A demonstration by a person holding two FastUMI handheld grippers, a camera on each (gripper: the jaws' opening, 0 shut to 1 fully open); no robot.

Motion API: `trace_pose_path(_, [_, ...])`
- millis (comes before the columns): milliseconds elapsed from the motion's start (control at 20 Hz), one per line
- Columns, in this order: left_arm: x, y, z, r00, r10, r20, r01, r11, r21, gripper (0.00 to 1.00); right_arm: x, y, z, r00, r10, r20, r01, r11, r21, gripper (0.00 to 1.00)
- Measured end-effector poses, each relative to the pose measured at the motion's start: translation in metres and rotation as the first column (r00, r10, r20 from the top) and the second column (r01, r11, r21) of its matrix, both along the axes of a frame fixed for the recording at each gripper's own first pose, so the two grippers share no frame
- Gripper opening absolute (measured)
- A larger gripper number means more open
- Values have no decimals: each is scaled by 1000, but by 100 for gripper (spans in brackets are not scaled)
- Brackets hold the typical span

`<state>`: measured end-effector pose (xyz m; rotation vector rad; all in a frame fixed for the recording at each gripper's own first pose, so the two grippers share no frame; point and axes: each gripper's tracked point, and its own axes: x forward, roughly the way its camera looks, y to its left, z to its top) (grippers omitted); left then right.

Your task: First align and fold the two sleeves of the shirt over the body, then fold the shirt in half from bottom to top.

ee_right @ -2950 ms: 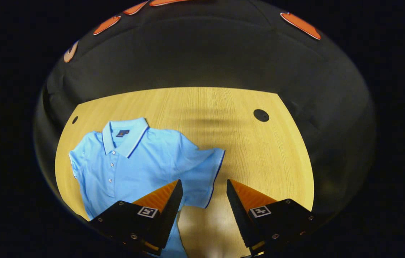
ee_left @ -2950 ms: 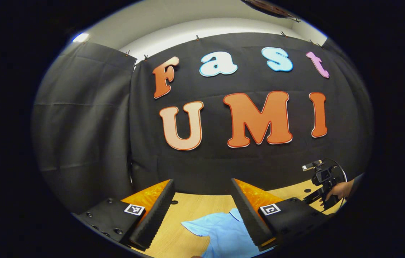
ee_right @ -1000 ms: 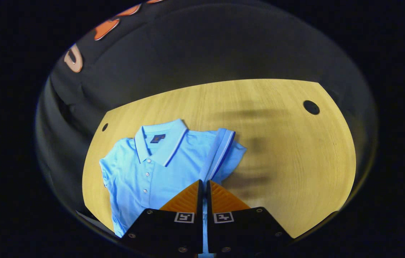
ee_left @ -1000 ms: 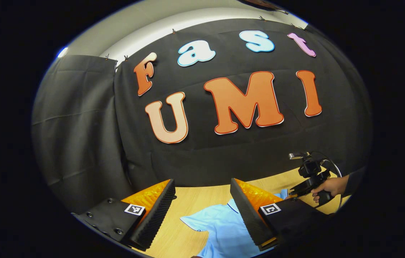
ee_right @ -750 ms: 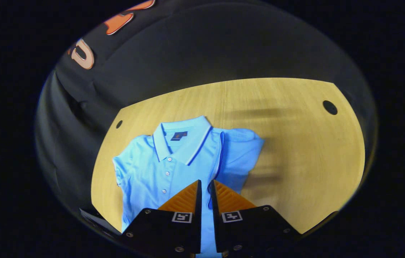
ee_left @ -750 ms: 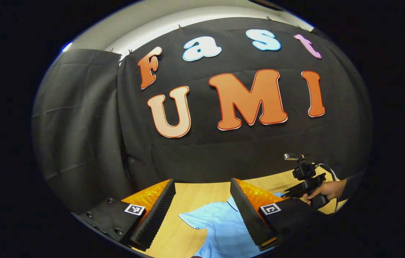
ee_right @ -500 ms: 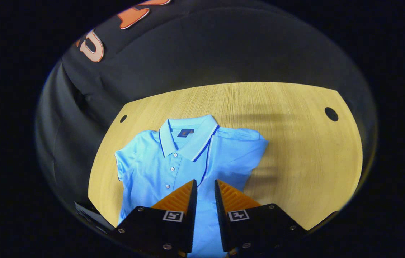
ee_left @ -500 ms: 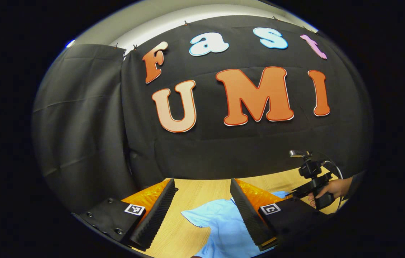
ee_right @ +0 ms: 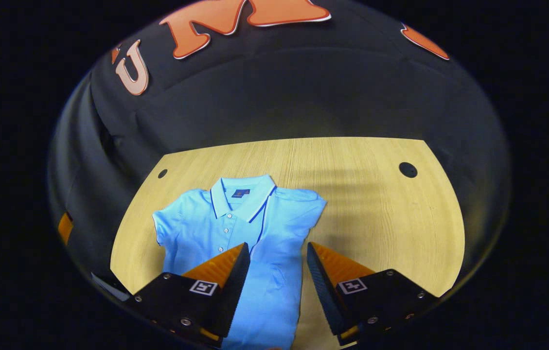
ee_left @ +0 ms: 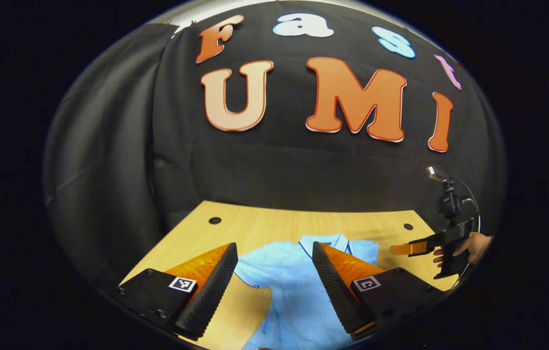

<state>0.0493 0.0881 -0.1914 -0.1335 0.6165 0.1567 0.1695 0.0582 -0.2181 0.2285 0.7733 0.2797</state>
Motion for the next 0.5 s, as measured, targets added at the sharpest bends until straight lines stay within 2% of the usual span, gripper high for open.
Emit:
trace_pose_path(100, [2, 8, -25, 997, -12, -72, 5, 996, -88, 100, -15, -2, 7, 1000, -24, 9, 24, 1000, 2, 83])
trace_pose_path(150, [3, 13, -37, 993, -17, -113, 3, 992, -130, 100, -22, -2, 11, 999, -40, 22, 40, 999, 3, 81])
trace_pose_path(200, [5, 19, -50, 988, -21, -152, -3, 987, -161, 100, -28, -2, 16, 998, -53, 39, 53, 999, 1, 89])
trace_pose_path(450, [15, 40, -111, 939, -63, -338, -21, 971, -238, 96, -56, -12, 32, 989, -111, 101, 117, 992, -49, 95])
trace_pose_path(500, [19, 46, -122, 930, -70, -361, -21, 970, -243, 99, -64, -15, 32, 986, -127, 106, 133, 990, -55, 95])
